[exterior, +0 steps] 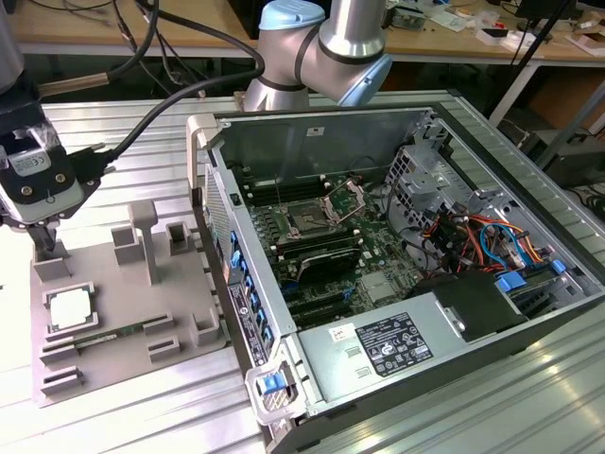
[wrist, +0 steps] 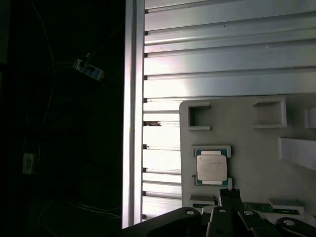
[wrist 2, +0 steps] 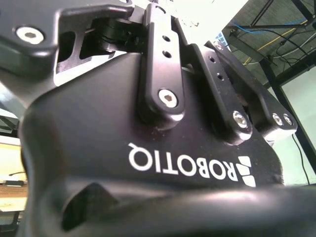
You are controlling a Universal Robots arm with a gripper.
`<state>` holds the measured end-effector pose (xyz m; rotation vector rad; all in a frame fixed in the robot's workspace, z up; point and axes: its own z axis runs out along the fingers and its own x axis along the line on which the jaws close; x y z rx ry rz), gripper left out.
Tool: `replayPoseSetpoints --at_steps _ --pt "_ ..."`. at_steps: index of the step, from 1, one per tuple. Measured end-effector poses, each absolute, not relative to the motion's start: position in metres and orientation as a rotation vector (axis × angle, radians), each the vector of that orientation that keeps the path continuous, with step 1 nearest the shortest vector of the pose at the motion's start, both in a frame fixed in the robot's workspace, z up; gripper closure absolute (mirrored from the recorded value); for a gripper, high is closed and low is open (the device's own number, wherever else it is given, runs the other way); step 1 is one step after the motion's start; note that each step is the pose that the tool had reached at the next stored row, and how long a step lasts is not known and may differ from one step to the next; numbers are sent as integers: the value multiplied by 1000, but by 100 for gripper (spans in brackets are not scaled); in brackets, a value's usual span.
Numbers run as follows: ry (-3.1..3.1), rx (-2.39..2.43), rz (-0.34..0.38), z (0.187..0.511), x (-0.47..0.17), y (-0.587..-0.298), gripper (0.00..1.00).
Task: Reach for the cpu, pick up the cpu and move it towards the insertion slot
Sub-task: 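Reach for the cpu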
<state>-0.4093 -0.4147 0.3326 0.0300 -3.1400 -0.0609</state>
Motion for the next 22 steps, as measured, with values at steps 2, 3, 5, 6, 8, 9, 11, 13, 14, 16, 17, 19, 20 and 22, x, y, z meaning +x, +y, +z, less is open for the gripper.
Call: replayPoseSetpoints --at_steps 2,3,5,6,8,9,11,13,14,16,17,19,20,22 --pt "-3140 30 -61 333 -410 -415 89" --pt "-3140 30 -61 332 -410 -415 89" --pt "-3140 30 -61 332 -410 -415 89" --pt "-3140 30 -61 332 -410 -415 89" --pt "-3140 30 -61 332 -410 -416 89" --pt "-3140 30 -61 332 -410 -416 89" --pt "-3140 30 -61 332 -410 -416 89" --pt "-3140 30 -61 331 -410 -416 89" --pt "-3140 30 -61 331 -411 -416 89" --pt "-3140 30 -61 330 -411 -416 89" --pt "-3140 30 -61 330 -411 -417 89" --pt "-3140 30 -61 328 -411 -418 89" --pt "-3140 30 -61 327 -411 -418 89" --pt "-3140 30 -61 327 -411 -418 89"
